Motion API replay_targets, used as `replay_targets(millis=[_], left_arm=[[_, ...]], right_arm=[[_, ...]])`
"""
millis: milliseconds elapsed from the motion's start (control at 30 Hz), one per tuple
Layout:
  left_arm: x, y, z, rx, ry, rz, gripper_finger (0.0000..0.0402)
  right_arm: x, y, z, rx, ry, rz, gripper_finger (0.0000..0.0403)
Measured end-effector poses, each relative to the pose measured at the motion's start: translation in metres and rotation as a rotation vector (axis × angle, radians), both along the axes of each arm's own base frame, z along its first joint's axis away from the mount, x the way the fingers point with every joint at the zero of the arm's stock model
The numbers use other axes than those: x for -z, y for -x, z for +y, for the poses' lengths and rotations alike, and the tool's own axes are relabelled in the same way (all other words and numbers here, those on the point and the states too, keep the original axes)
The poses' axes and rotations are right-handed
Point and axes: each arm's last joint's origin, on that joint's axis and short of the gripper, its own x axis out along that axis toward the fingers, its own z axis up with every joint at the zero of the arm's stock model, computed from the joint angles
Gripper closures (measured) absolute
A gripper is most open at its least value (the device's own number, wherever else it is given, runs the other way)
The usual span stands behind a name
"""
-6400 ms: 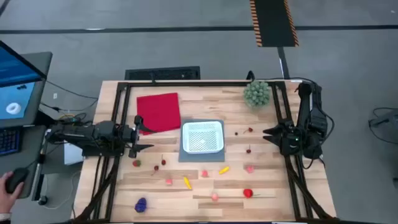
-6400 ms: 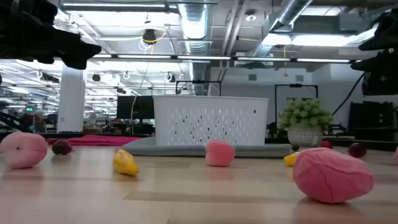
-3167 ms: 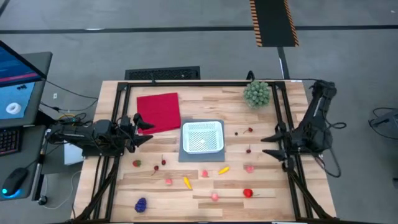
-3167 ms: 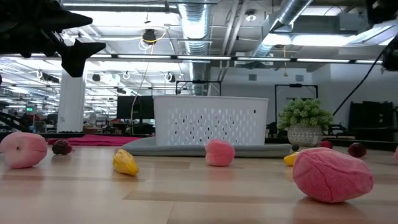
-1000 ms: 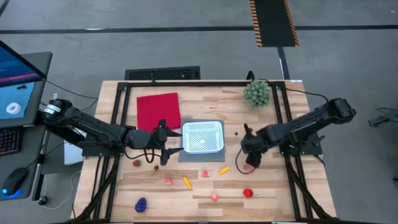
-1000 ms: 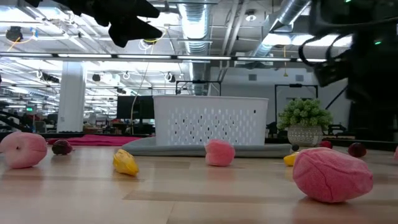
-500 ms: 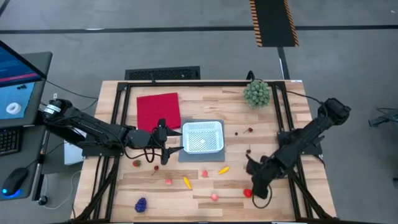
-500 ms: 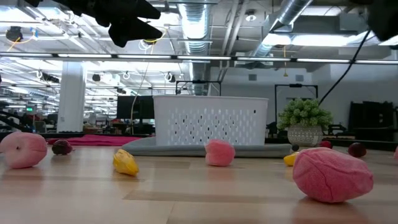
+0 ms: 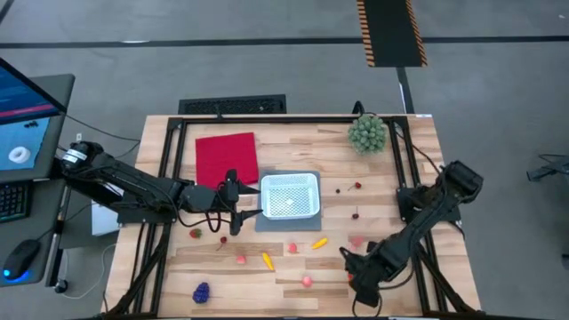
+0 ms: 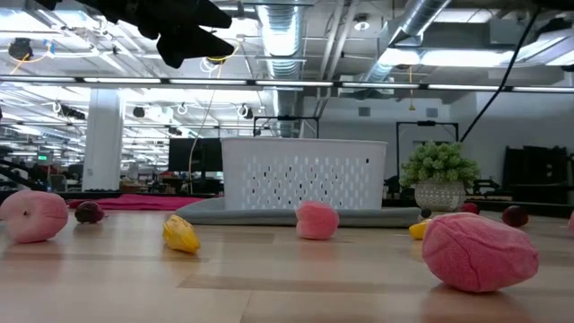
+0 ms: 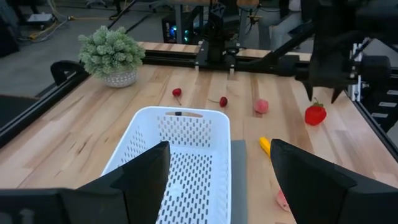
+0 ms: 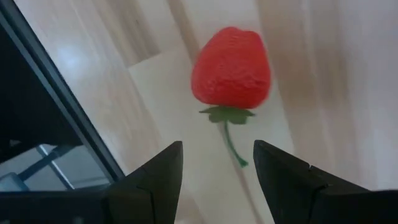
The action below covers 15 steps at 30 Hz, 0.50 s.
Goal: Pick and placing Produce into tupperware
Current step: Put the right strawberry into the white basket
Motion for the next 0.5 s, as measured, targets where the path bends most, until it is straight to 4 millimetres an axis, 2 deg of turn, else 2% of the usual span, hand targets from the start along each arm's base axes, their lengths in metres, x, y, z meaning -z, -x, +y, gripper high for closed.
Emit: replay_targets(millis=[167, 267, 500], left_arm=[[-0.0005, -0.0001, 0.0000, 0.000, 0.001, -0.005, 0.0132], [-0.0005, -0.0001, 0.0000, 0.000, 0.001, -0.005, 0.0132], [-0.0005, -0.0001, 0.0000, 0.000, 0.000, -0.005, 0.0132]], right_arm=[[0.0093, -0.0024, 0.0035, -0.028, 0.014, 0.041, 0.0186], [0.0103, -0.0036, 0.0050, -0.040, 0.019, 0.046, 0.0203], [0.0097, -0.0041, 0.0034, -0.068, 0.022, 0.039, 0.0306]])
